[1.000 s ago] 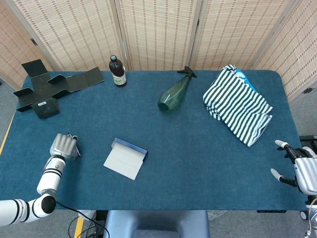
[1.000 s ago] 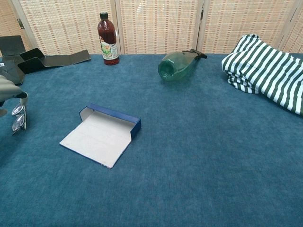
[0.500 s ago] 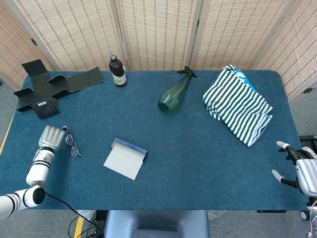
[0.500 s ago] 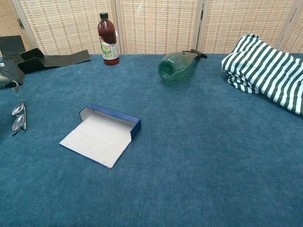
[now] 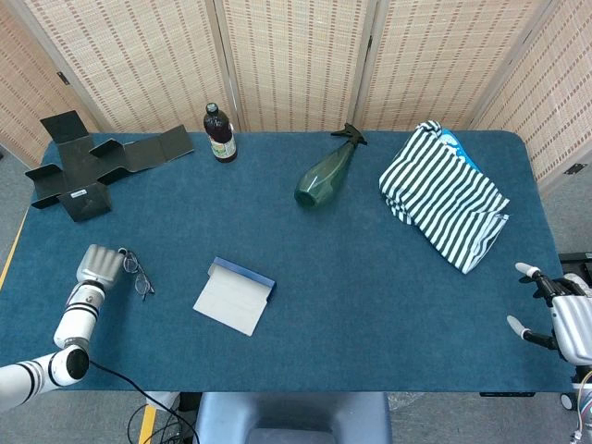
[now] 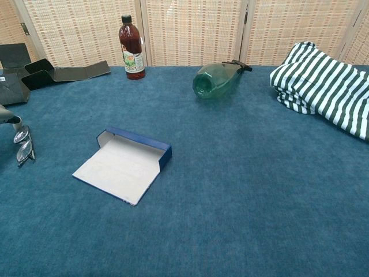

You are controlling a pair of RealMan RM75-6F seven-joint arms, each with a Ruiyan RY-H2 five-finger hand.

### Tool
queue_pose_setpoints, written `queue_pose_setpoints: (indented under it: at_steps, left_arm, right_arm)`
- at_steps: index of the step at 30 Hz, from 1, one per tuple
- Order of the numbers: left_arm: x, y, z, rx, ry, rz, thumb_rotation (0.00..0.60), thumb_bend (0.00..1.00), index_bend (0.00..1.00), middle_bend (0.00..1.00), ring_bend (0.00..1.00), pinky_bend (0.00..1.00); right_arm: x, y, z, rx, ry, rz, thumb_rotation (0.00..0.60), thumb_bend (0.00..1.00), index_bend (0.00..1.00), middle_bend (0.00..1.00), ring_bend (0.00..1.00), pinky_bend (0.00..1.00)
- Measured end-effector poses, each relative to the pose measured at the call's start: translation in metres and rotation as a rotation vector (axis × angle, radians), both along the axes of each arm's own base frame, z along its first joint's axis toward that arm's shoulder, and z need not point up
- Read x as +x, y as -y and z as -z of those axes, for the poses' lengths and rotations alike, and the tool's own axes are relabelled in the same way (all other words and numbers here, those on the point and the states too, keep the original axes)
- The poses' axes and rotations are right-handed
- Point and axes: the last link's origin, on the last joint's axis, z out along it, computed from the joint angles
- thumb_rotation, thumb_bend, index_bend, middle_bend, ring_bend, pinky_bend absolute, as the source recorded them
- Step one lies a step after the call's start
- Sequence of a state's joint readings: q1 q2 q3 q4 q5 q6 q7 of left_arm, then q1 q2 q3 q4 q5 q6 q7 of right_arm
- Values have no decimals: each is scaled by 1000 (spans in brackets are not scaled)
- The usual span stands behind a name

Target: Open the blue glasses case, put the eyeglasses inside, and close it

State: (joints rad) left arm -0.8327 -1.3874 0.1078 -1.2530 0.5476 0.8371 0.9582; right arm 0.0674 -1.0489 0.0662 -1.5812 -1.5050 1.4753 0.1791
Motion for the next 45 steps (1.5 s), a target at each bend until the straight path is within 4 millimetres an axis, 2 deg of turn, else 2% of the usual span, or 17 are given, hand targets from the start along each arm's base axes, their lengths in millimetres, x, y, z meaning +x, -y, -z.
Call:
queue_pose_setpoints:
  at_steps: [8,13,16,19,22,24,27,34,45]
  left_arm:
    - [24,34,6,-59,-32,-45,600,588,359,896,955,1000]
    - [46,55,4,-80,-27,-29,600,588,326,895,952,1000]
    - [56,55,0,-65,-8,35,600,588,279,892,948,1000]
    - [66,52,-4,-43,37,117,600,584,277,891,946,1000]
    - [71,49,-5,-24,98,193,600,498,292,890,946,1000]
    - [70,47,-5,-15,147,228,600,419,315,890,946,1000]
    - [65,44,-4,0,202,262,600,382,345,890,948,1000]
    - [40,39,6,8,263,252,600,375,382,891,958,1000]
    - [22,37,19,9,325,185,600,375,411,895,965,1000]
  right_arm:
    - [-2,1,2,3,5,1,600,209,176,334,467,275]
    - [-3,0,0,-4,4,0,600,209,176,334,468,275]
    - [-3,-1,-1,-3,5,1,600,209,176,334,468,275]
    - [-3,-1,0,-4,8,0,600,209,176,334,470,275]
    - [-4,-2,-1,-5,9,3,600,209,176,334,472,275]
    - [-4,-2,-1,-5,9,4,600,209,176,334,473,275]
    - [-4,-2,-1,-1,7,2,600,209,176,334,473,275]
    - [-3,-1,0,1,4,-1,600,209,175,335,476,275]
    - [2,3,-6,-13,-14,-11,600,209,176,336,476,275]
